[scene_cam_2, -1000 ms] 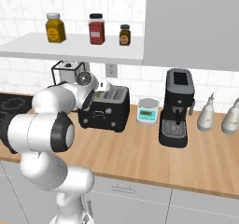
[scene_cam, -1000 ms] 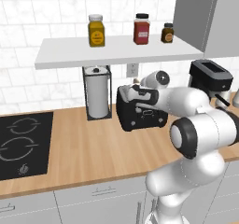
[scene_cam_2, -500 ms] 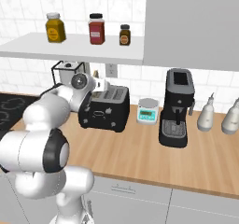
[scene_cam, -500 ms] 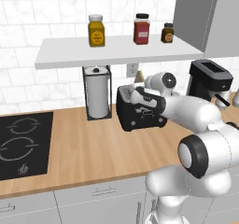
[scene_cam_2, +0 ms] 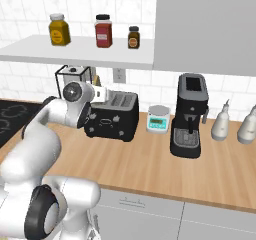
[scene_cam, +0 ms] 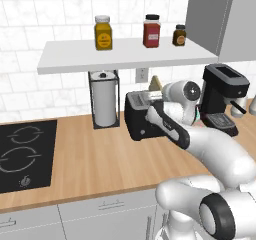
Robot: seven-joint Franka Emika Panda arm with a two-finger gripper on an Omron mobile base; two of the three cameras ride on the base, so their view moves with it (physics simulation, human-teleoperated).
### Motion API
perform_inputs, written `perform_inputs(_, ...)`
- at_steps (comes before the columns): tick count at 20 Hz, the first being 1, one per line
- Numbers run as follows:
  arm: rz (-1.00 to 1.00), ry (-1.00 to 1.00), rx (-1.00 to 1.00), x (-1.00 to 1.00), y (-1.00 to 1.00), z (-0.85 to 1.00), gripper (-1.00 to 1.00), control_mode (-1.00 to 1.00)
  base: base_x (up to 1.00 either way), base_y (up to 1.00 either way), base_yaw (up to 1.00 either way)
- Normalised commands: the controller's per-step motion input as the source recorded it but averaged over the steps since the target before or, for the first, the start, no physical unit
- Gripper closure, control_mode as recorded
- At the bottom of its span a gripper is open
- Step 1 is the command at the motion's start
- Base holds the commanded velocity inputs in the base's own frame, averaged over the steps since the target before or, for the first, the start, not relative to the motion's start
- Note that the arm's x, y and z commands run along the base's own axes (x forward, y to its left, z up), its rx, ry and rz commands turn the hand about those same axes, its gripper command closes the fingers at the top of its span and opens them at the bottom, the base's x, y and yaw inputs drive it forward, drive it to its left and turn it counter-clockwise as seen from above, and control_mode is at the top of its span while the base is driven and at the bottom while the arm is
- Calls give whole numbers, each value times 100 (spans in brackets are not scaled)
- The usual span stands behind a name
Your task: Start the toaster. Once the lever pops up, take the bread to the plate on the dining counter.
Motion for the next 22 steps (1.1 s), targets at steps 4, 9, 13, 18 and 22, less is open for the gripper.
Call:
perform_inputs(4, -2, 0, 0, -86, 5, 32, 100, -100, 0, 0, 0)
perform_inputs(9, -2, 0, 0, -97, 0, 28, 100, -100, 0, 0, 0)
perform_inputs(13, 0, 4, 0, -99, 0, 17, 100, -100, 0, 0, 0)
perform_inputs(18, 0, 14, 0, -82, 0, 25, 100, -100, 0, 0, 0)
perform_inputs(22, 0, 16, 0, -76, 0, 30, 100, -100, 0, 0, 0)
